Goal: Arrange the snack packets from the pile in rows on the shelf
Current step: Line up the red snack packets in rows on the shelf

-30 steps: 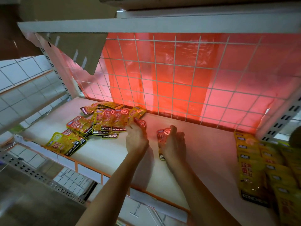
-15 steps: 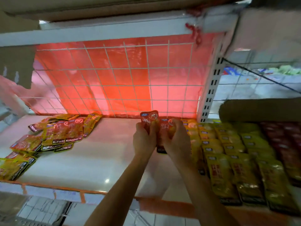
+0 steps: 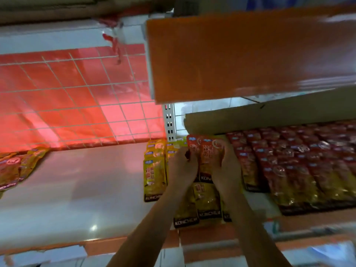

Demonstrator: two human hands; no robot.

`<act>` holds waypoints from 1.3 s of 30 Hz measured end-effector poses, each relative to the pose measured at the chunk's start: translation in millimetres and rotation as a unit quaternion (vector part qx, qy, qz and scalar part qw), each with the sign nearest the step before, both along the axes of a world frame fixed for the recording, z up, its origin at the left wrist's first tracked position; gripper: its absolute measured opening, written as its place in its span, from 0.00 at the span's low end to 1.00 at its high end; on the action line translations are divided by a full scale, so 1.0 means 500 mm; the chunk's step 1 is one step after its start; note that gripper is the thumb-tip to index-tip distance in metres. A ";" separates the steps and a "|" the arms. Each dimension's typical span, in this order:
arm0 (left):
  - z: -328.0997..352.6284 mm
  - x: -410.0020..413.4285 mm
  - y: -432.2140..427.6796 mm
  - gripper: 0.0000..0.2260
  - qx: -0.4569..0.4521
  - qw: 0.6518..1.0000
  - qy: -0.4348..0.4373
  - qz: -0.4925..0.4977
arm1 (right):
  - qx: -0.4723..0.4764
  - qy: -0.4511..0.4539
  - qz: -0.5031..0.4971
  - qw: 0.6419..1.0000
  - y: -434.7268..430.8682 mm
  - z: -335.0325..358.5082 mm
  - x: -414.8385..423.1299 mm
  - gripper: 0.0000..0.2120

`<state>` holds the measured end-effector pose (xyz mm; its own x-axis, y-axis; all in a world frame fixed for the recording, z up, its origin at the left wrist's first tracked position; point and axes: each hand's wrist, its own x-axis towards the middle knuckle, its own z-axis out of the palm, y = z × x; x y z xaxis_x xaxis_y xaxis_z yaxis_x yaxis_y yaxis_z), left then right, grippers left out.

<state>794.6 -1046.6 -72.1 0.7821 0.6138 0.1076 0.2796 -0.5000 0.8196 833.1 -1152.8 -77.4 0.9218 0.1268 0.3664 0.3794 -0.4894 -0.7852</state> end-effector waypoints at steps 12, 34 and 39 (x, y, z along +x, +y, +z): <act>-0.001 0.059 -0.176 0.10 -0.014 0.994 0.044 -0.096 | 0.050 0.098 -0.007 0.994 -0.219 -0.009 0.085 0.19; -0.025 0.085 -0.276 0.13 0.228 0.961 0.117 -0.106 | -0.078 0.181 0.027 0.980 -0.356 -0.028 0.106 0.21; -0.026 0.077 -0.271 0.13 0.236 0.960 0.128 -0.084 | -0.112 0.146 0.039 0.982 -0.340 -0.026 0.101 0.17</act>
<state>833.2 -1182.0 -85.1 0.9039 0.4064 0.1333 0.3240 -0.8541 0.4069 883.4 -1322.9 -90.7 0.9677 0.2488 0.0416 0.1968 -0.6412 -0.7417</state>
